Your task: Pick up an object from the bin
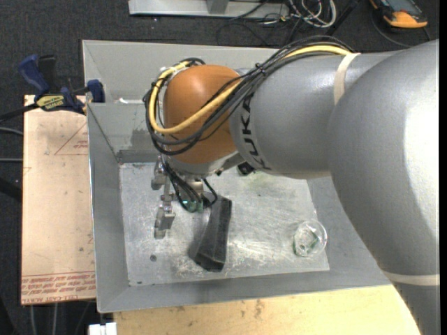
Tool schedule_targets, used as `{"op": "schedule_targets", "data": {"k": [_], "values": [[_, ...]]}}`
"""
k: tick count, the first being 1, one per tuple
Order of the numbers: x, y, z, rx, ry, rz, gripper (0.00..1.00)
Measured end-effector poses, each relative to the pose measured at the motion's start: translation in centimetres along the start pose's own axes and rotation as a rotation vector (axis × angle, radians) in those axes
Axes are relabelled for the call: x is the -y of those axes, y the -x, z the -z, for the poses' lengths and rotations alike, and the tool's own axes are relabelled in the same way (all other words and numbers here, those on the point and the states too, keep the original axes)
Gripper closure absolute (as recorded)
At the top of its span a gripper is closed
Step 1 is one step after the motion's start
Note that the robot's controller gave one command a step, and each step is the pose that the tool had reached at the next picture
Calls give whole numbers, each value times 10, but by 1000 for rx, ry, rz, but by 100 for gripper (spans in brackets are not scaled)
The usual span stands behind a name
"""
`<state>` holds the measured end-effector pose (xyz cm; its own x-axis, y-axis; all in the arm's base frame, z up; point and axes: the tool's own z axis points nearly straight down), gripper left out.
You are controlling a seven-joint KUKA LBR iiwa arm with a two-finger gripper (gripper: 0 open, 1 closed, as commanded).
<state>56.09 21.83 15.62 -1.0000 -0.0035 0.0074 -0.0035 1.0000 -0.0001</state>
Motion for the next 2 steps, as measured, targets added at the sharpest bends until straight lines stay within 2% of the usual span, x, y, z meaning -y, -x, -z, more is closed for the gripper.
{"op": "schedule_targets", "data": {"k": [1,2], "values": [[1,2,4,7,1,-3,0],[19,-15,2,11,4,75,0]]}}
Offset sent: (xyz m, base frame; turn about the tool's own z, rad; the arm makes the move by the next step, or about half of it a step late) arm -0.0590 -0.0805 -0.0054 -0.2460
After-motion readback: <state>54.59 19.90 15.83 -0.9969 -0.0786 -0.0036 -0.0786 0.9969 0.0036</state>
